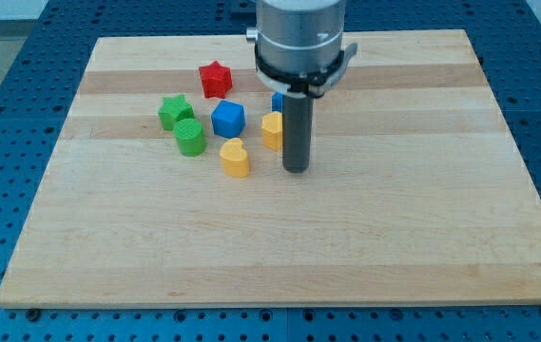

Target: Move your arm diagonally bottom left to the yellow heart

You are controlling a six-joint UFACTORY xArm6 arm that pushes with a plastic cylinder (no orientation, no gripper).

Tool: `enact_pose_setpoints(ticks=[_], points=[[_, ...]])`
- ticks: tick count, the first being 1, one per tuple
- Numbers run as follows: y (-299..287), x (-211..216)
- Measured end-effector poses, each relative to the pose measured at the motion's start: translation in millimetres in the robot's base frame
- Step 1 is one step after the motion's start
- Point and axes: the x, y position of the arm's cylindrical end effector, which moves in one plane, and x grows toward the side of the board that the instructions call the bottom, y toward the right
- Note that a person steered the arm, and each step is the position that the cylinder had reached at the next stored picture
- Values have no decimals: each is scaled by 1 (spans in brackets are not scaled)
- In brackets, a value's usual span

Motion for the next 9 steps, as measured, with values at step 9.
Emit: enact_pose_setpoints(ticks=[9], points=[[-115,76]])
